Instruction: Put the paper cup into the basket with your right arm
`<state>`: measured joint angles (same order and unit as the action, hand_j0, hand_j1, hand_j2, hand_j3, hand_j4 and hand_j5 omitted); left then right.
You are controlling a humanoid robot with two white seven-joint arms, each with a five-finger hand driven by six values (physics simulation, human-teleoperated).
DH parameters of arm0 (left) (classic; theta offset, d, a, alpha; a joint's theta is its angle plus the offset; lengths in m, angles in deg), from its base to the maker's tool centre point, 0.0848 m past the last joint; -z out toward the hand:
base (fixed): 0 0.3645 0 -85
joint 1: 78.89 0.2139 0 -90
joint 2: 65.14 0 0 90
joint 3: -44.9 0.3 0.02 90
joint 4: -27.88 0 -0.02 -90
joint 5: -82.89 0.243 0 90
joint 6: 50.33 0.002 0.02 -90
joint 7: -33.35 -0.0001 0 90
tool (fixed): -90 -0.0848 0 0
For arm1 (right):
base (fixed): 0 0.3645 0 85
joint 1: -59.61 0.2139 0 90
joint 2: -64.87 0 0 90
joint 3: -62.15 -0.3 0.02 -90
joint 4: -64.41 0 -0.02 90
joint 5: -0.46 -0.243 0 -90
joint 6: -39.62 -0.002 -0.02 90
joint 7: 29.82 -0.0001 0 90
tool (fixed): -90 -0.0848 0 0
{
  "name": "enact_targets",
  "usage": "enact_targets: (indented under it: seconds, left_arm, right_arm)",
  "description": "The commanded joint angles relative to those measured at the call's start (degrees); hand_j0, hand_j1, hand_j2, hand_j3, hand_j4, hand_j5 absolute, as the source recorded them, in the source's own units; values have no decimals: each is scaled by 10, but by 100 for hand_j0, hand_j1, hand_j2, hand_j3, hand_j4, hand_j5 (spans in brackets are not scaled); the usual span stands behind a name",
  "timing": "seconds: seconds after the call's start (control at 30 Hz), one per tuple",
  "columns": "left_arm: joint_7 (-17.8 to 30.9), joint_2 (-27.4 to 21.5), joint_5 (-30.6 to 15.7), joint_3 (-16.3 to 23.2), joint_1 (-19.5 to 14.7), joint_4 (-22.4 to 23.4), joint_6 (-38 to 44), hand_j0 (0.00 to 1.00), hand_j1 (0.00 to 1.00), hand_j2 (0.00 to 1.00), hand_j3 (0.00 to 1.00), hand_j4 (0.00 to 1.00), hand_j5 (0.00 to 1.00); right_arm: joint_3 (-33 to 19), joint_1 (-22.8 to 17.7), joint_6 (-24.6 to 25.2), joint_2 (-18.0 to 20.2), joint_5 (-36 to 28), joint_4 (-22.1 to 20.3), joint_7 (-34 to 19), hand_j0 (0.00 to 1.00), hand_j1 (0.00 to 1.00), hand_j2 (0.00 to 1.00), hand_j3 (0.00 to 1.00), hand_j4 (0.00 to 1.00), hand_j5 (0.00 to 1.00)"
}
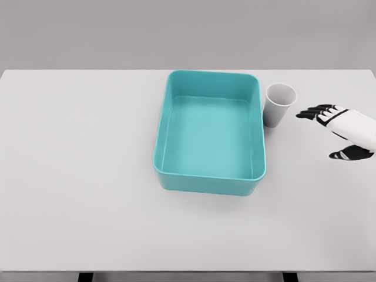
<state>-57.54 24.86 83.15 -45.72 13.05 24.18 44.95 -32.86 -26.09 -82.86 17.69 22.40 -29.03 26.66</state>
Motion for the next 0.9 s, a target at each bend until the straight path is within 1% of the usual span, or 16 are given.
enact_targets:
  seconds: [0.0,0.07,0.1,0.17,0.2,0.23,0.27,0.33,0.4,0.43,0.47,0.5,0.57,0.63,0.77,0.87]
  left_arm:
    - [0,0,0,0,0,0,0,100,100,100,100,100,100]
    - [0,0,0,0,0,0,0,100,100,100,100,100,100]
    - [0,0,0,0,0,0,-1,100,100,100,100,100,100]
    - [0,0,0,0,0,0,0,100,100,100,100,100,100]
    - [0,0,0,0,0,0,-1,100,100,100,100,100,100]
    - [0,0,0,0,0,0,0,100,100,100,100,100,100]
    - [0,0,0,0,0,0,0,100,100,100,100,100,100]
    - [0,0,0,0,0,0,0,100,100,100,100,100,100]
    - [0,0,0,0,0,0,0,100,100,100,100,100,100]
    - [0,0,0,0,0,0,-1,100,100,100,100,100,100]
    - [0,0,0,0,0,0,0,100,100,100,100,100,100]
    - [0,0,0,0,0,0,-1,100,100,100,100,100,100]
    - [0,0,0,0,0,0,0,100,100,100,100,100,100]
    - [0,0,0,0,0,0,0,100,100,100,100,100,100]
    - [0,0,0,0,0,0,0,100,100,100,100,100,100]
    - [0,0,0,0,0,0,0,100,100,100,100,100,100]
  right_arm:
    - [0,0,0,4,-6,1,0,100,100,100,100,100,100]
    - [0,4,1,3,-8,6,0,100,100,100,100,100,100]
    - [3,16,4,5,-33,12,0,100,100,100,100,100,100]
    - [10,34,0,26,-50,50,-5,100,100,100,100,100,100]
    - [31,54,3,26,-65,61,-5,100,100,100,100,100,100]
    - [51,68,7,26,-115,83,-1,100,100,100,100,100,100]
    - [63,71,15,26,-169,92,0,100,100,100,100,100,100]
    - [76,68,36,29,-252,105,5,100,100,100,100,100,100]
    - [132,71,35,29,-333,130,99,100,100,100,100,100,100]
    - [170,73,34,31,-372,135,184,100,100,100,100,100,100]
    - [180,74,33,29,-398,139,212,100,100,100,100,100,100]
    - [189,74,29,25,-452,150,219,100,100,100,100,100,100]
    - [202,74,30,15,-504,151,221,100,100,100,100,100,100]
    - [212,74,29,7,-530,160,221,100,100,100,100,100,100]
    - [236,76,29,-19,-531,183,221,100,100,100,100,100,100]
    - [237,76,29,-27,-520,193,220,100,100,100,100,100,100]
